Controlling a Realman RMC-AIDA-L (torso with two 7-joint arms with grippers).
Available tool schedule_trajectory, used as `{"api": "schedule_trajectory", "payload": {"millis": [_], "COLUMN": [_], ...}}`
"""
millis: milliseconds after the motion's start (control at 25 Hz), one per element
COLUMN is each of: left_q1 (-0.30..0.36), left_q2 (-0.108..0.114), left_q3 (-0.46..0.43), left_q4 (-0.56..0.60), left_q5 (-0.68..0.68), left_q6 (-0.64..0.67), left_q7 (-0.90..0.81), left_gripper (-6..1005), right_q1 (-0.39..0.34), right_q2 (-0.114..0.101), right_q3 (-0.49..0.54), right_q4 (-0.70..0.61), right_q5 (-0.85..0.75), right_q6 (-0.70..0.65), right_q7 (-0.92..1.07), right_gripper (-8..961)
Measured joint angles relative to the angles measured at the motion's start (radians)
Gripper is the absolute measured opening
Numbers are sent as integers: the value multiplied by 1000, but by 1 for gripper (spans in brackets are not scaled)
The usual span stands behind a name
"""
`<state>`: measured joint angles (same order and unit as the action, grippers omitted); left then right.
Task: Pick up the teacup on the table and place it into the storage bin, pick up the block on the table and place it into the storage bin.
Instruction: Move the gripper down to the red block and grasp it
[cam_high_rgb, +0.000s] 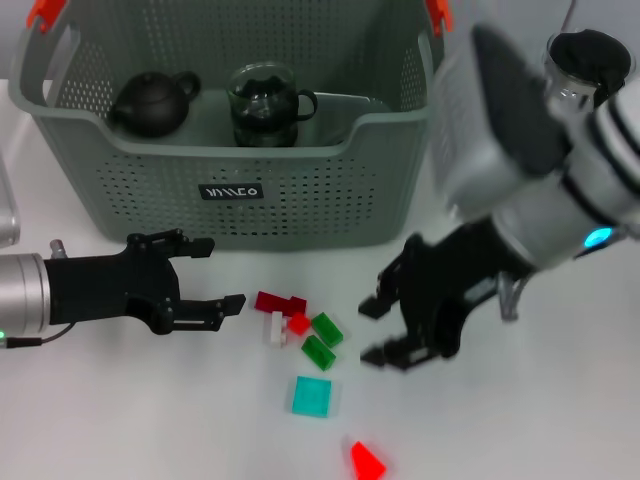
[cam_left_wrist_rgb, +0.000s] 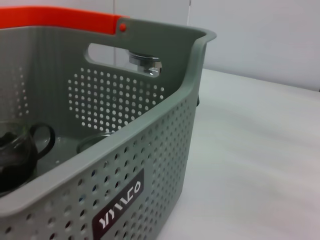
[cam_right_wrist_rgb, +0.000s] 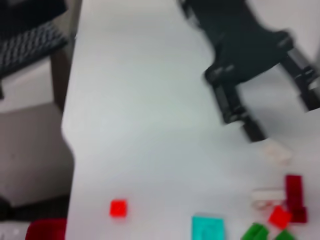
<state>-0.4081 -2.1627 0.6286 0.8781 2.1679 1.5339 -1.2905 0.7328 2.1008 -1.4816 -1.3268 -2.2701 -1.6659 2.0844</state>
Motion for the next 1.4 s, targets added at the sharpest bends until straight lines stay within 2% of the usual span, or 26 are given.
{"api": "schedule_trajectory", "payload": {"millis": [240,280,320,480,760,960,1400], "left_q1": [2,3,2,0,-2,1,2], "left_q2": [-2,-2,-2,-1,4,1,2], "left_q3": [0,0,0,5,2,2,-18], "left_q4": [-13,-22,-31,-50,-45,-46,-51], "left_q5": [0,0,0,6,26,27,27], "left_q6": [-5,-4,-2,22,125,126,119], "left_q7": [-24,-24,-23,-18,-22,-24,-38], "left_gripper": [872,872,872,872,872,872,872], "right_q1": [9,19,19,45,100,121,121], "right_q2": [0,1,1,4,8,10,11], "right_q3": [-189,-259,-259,-380,-493,-547,-622], "right_q4": [12,12,12,14,60,81,79], "right_q5": [-33,-41,-41,-64,-69,-69,-66], "right_q6": [46,67,67,104,157,181,195], "right_q7": [-26,-27,-27,-28,-39,-52,-91], "right_gripper": [450,485,497,544,541,539,537]}}
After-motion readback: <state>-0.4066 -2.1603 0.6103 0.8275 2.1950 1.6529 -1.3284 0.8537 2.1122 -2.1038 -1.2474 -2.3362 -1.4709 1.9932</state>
